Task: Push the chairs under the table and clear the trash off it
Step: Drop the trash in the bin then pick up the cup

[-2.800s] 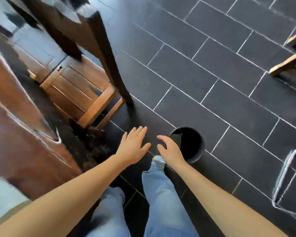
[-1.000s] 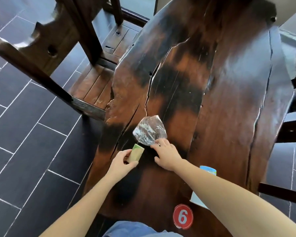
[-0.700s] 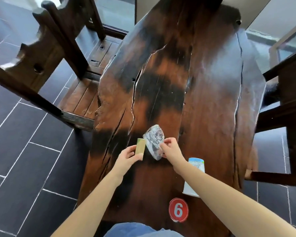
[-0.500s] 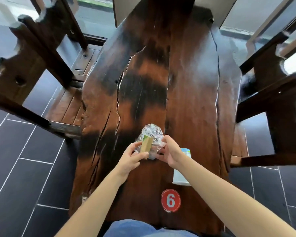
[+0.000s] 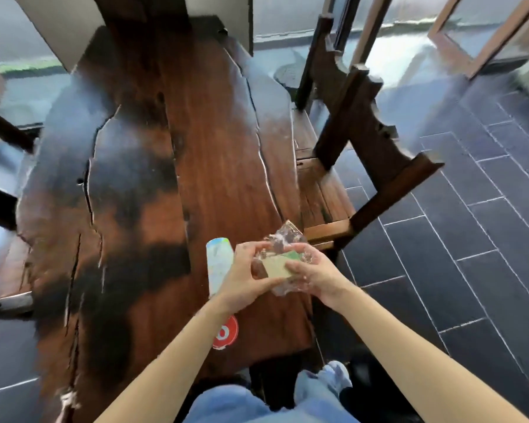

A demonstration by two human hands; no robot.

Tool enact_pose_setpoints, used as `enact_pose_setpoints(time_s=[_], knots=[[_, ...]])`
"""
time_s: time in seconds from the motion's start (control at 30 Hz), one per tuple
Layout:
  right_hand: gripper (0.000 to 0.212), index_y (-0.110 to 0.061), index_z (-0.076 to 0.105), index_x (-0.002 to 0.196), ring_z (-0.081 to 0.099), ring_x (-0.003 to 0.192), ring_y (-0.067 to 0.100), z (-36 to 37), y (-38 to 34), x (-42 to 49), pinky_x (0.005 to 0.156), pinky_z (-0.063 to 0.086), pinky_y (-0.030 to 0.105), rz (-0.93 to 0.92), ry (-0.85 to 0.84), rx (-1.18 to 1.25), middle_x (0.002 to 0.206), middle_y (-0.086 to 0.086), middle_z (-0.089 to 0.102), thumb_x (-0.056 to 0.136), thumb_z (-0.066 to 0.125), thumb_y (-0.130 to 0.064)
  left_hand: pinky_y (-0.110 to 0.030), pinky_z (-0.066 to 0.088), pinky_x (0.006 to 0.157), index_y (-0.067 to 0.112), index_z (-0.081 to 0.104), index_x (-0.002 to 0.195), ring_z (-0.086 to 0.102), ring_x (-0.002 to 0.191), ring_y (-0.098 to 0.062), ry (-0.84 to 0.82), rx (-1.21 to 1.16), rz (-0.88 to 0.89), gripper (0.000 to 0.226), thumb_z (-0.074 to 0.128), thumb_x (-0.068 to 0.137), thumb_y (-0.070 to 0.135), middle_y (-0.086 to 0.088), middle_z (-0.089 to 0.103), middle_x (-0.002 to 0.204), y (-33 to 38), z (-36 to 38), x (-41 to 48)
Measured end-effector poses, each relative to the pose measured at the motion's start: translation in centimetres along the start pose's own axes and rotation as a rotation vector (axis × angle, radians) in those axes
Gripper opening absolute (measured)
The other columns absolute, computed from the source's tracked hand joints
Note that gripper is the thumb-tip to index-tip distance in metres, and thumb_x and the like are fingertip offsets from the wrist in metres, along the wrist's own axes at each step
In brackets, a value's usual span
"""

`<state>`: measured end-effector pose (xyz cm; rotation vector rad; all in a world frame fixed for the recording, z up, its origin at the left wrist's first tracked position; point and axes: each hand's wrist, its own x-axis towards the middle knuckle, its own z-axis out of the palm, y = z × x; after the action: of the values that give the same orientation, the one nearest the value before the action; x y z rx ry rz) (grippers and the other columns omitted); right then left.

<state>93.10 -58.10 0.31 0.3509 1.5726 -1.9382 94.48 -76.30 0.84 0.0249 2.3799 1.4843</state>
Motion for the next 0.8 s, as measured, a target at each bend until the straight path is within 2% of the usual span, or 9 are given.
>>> enact_pose_setpoints(time_s=[0.1,0.17,0.27,0.37,0.43,0.53,0.6,0.7,0.8], knots=[[0.036,-0.017,0.056,0.113,0.068,0.092,0.027,-6.3,0.6,-3.9,0.073,0.059,0.039,-0.069,0.106,0.129,0.110,0.013,0.066,0.080,0.068,-0.010,-0.018,0.053,0.074,0.020,0.027,0.138,0.058,0.100,-0.010,-0.111,-0.331,-0.228,0.074,0.073,0.080,0.018,0.000,0.046,0.127,3.5,6.6,1.0],[0.039,-0.016,0.054,0.118,0.068,0.089,0.025,-10.4,1.7,-6.4,0.069,0.060,0.035,-0.095,0.175,0.178,0.109,0.013,0.066,0.081,0.067,-0.009,-0.020,0.052,0.070,0.020,0.041,0.131,0.064,0.093,-0.011,-0.299,-0.433,-0.413,0.050,0.064,0.087,0.022,0.001,0.062,0.114,5.6,11.4,1.5],[0.031,-0.014,0.050,0.120,0.067,0.085,0.019,-16.5,4.5,-10.1,0.066,0.058,0.030,-0.079,0.316,0.248,0.107,0.011,0.064,0.091,0.056,-0.003,-0.024,0.052,0.071,0.022,0.059,0.116,0.068,0.086,-0.013,-0.384,-0.358,-0.423,0.027,0.062,0.089,0.026,-0.002,0.071,0.102,7.1,18.8,2.1],[0.028,-0.011,0.050,0.118,0.067,0.085,0.018,-22.6,9.2,-13.9,0.065,0.057,0.028,-0.045,0.458,0.307,0.110,0.013,0.062,0.092,0.052,0.001,-0.016,0.045,0.052,0.023,0.063,0.103,0.064,0.063,-0.004,-0.416,-0.173,-0.368,0.017,0.065,0.087,0.023,0.006,0.070,0.083,7.8,26.5,2.8],[0.030,-0.012,0.054,0.114,0.067,0.086,0.019,-25.8,13.0,-16.1,0.065,0.058,0.030,-0.003,0.588,0.345,0.113,0.015,0.059,0.090,0.054,0.006,-0.013,0.042,0.045,0.029,0.063,0.092,0.062,0.057,-0.002,-0.495,-0.019,-0.286,0.014,0.066,0.086,0.017,0.010,0.068,0.073,7.8,31.7,2.8],[0.033,-0.022,0.058,0.103,0.064,0.084,0.021,-28.5,19.3,-18.7,0.071,0.060,0.041,0.113,0.804,0.405,0.110,0.016,0.057,0.088,0.055,0.007,-0.016,0.048,0.050,0.033,0.065,0.085,0.064,0.059,-0.005,-0.638,0.218,-0.212,0.018,0.067,0.083,0.015,0.005,0.069,0.074,6.5,39.1,1.8],[0.035,-0.021,0.052,0.111,0.062,0.084,0.021,-29.9,23.3,-19.6,0.077,0.055,0.050,0.178,0.901,0.458,0.111,0.014,0.058,0.088,0.053,0.005,-0.016,0.045,0.046,0.023,0.068,0.089,0.063,0.053,-0.004,-0.761,0.287,-0.285,0.010,0.067,0.083,0.015,0.002,0.068,0.073,4.4,43.7,1.4],[0.037,-0.016,0.042,0.121,0.060,0.087,0.017,-32.5,28.9,-19.9,0.072,0.053,0.036,0.251,1.023,0.563,0.112,0.007,0.058,0.090,0.048,0.004,-0.018,0.045,0.049,0.006,0.062,0.106,0.061,0.051,-0.007,-0.883,0.404,-0.387,0.024,0.067,0.083,0.014,-0.002,0.065,0.075,0.2,50.2,1.7],[0.033,-0.018,0.048,0.112,0.060,0.088,0.019,-34.7,33.8,-19.5,0.077,0.054,0.039,0.365,1.066,0.655,0.104,0.004,0.058,0.086,0.044,0.003,-0.036,0.055,0.070,0.012,0.052,0.106,0.068,0.077,-0.024,-0.873,0.480,-0.409,0.029,0.067,0.081,0.017,-0.007,0.067,0.092,-3.0,54.5,1.0]])
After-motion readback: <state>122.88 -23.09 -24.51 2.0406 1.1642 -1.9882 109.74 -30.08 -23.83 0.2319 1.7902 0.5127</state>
